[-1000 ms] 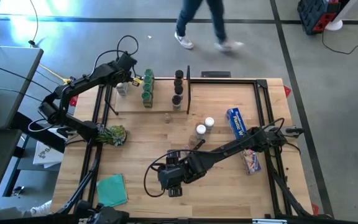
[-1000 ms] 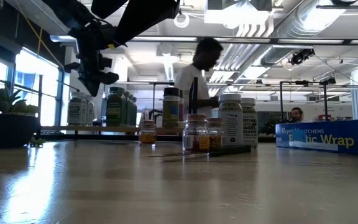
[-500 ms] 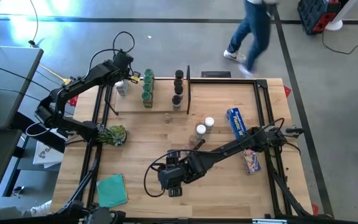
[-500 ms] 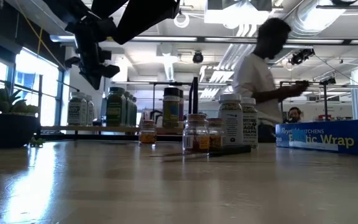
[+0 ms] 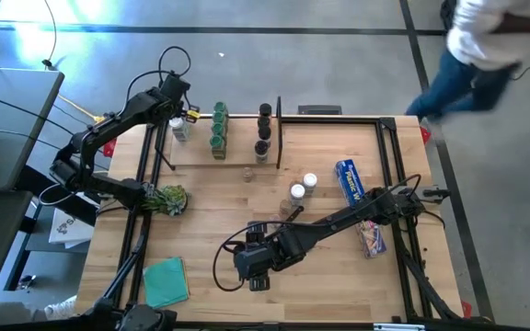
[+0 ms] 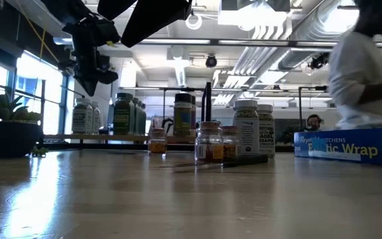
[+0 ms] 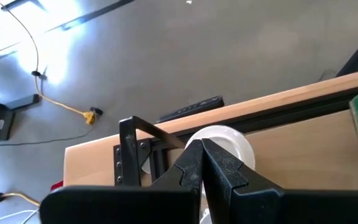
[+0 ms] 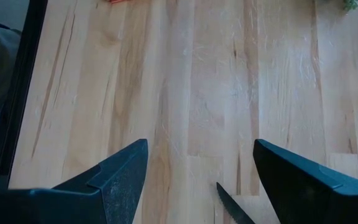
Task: Shelf spices
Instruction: Adjust the white lid seasoning bottles
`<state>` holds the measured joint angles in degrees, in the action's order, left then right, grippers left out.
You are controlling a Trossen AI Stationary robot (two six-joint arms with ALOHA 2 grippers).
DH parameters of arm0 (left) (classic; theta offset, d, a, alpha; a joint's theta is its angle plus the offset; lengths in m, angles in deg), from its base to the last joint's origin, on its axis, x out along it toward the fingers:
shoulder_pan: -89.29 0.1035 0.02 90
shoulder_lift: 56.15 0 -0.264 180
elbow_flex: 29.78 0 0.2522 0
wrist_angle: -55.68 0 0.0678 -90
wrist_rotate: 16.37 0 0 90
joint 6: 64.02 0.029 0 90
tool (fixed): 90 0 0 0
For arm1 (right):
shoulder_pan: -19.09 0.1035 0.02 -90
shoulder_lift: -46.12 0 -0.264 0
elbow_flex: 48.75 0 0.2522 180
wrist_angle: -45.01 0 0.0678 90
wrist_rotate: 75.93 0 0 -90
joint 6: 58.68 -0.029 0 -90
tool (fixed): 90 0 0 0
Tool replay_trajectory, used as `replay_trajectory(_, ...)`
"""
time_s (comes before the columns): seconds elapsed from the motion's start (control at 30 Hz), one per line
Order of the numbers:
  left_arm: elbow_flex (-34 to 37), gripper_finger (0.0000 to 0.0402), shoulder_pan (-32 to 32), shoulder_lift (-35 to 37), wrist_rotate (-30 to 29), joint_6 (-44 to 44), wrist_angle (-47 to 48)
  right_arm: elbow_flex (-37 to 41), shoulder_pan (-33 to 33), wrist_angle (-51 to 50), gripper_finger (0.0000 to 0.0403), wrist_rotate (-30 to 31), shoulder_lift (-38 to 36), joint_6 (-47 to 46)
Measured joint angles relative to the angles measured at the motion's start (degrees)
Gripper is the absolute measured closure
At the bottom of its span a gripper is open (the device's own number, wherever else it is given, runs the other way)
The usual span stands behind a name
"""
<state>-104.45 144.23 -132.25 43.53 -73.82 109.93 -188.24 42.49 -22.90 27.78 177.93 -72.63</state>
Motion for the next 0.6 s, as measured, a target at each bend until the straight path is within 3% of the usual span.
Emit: replay_trajectory(0.6, 0.0, 0.0401, -3.4, 1.5, 1.2, -2.6, 8.2, 0.0, 0.0, 0.0, 0.0116, 0.0, 0.0, 0.1)
